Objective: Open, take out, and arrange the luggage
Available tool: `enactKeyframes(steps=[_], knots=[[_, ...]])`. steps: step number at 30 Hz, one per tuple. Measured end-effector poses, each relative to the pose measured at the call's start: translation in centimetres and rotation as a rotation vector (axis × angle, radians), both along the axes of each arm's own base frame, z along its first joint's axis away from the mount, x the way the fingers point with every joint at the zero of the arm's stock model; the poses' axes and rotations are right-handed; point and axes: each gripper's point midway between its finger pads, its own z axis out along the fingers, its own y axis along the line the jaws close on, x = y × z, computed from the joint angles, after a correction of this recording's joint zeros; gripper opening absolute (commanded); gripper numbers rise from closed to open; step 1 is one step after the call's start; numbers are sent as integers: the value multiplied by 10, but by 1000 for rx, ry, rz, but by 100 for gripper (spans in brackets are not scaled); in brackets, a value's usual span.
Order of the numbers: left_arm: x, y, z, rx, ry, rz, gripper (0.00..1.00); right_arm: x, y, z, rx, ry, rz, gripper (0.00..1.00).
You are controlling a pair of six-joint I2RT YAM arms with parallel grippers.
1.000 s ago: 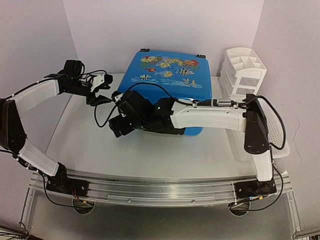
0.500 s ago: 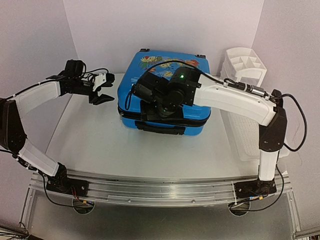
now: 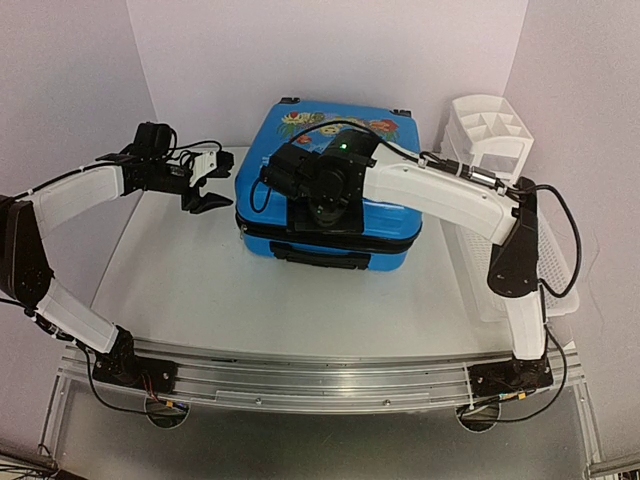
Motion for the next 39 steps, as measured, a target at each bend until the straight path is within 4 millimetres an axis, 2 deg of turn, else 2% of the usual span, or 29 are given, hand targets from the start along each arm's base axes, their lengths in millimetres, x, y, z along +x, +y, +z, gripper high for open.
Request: enactKeyframes(steps=[6, 15, 21, 30, 33, 35, 36, 39], knots=[[-2, 1, -5, 1, 7, 0, 66, 4, -5, -2, -12, -40, -67, 79], [-3, 0, -6, -3, 7, -5, 66, 8, -6, 3, 23, -107, -158, 82], [-5, -2, -4, -16, 9, -18, 66, 12, -8, 6, 57, -142, -230, 78], [-3, -2, -3, -17, -1, -17, 64, 11, -9, 7, 30, -145, -170, 85], [1, -2, -4, -10, -5, -12, 64, 6, -13, 19, 18, -101, -65, 86], [7, -1, -4, -5, -14, -7, 64, 7, -22, 34, 45, -74, -21, 85], [12, -1, -4, -1, -17, -3, 64, 10, -31, 45, 69, -62, -9, 85], [30, 2, -5, 18, -39, 12, 64, 32, -77, 86, 139, -79, -45, 86]])
